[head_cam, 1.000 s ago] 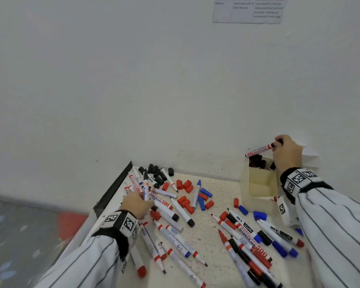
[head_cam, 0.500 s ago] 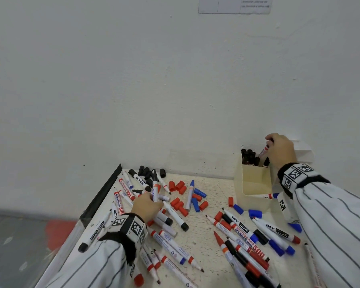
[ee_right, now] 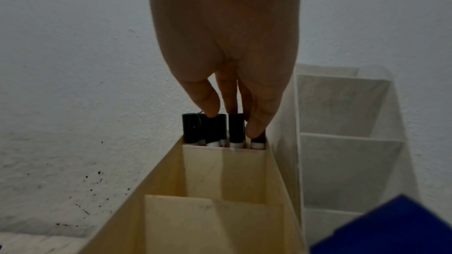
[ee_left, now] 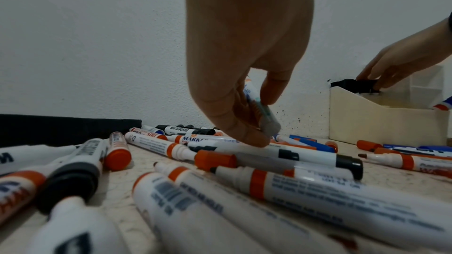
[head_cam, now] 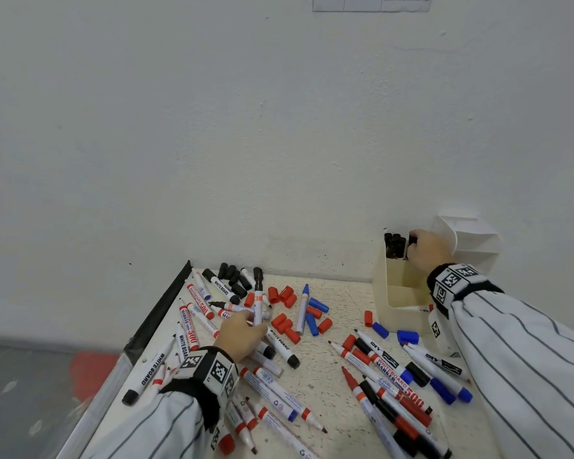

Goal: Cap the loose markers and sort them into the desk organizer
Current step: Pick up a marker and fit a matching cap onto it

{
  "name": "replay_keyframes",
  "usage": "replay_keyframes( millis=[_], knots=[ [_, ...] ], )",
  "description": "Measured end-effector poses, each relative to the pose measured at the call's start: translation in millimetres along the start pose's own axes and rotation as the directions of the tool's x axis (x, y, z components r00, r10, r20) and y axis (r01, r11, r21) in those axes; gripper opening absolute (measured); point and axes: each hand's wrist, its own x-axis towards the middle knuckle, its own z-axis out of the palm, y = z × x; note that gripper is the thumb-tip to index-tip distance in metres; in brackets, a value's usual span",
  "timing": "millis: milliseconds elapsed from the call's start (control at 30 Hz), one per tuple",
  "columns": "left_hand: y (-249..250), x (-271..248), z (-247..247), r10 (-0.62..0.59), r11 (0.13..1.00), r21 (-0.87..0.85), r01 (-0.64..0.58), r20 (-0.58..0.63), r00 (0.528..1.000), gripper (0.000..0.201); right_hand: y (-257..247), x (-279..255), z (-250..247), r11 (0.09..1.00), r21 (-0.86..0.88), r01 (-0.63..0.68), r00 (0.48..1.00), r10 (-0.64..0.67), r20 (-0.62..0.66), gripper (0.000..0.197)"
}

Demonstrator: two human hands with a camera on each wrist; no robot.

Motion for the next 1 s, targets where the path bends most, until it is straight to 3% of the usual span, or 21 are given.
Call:
replay_keyframes(
  millis=[133,233,333,433,500,567,667,733,767,833,1000],
  knots=[
    [-2,0,2,0.005,0.999,-0.038,-0.006,-0.007,1.0,0.019,0,-6,0,0.994,-0.105,-0.025,0.988,0.04,0.147,0.025],
    [-4,0,5,-0.048,0.992,-0.12,0.047,-0.006,0.999,0.021,-1,-13,-2,1.0,-0.022,0.019,0.999,-0.018,0.038,0.036],
    [-9,-1,9,-0.088,0.99,-0.112,0.09,0.022,0.996,0.019,-8,-25,-6,0.985,0.143,0.096,0.994,-0.087,-0.072,0.025],
    [-9,-6,12,-0.1,0.987,-0.121,0.106,0.053,0.994,0.018,-19,-45,-8,0.967,0.18,0.179,0.982,-0.186,0.023,0.016],
    [-6,-11,13,-0.086,0.985,-0.145,0.096,0.069,0.994,0.017,-26,-61,-11,0.955,0.21,0.21,0.952,-0.249,0.178,0.013],
    [-1,-16,14,-0.055,0.987,-0.145,0.065,0.072,0.996,0.017,-31,-80,-14,0.96,0.214,0.183,0.863,-0.261,0.432,0.011],
    [2,-22,16,-0.04,0.991,-0.127,0.049,0.078,0.996,0.016,-32,-112,-15,0.989,-0.012,0.151,0.61,-0.084,0.788,0.023],
    [3,-25,18,-0.047,0.992,-0.116,0.057,0.089,0.995,0.014,-27,-135,-13,0.964,-0.184,0.19,0.425,0.088,0.901,0.035],
    [3,-27,18,-0.055,0.991,-0.113,0.067,0.099,0.994,0.013,-22,-146,-10,0.94,-0.249,0.234,0.374,0.149,0.915,0.038],
    [1,-30,20,-0.061,0.991,-0.113,0.074,0.111,0.992,0.012,-12,-169,-4,0.88,-0.329,0.342,0.365,0.198,0.91,0.04],
    [-1,-39,23,-0.059,0.994,-0.081,0.072,0.148,0.987,0.018,12,-197,7,0.875,-0.252,0.414,0.472,0.03,0.881,0.041]
  ],
)
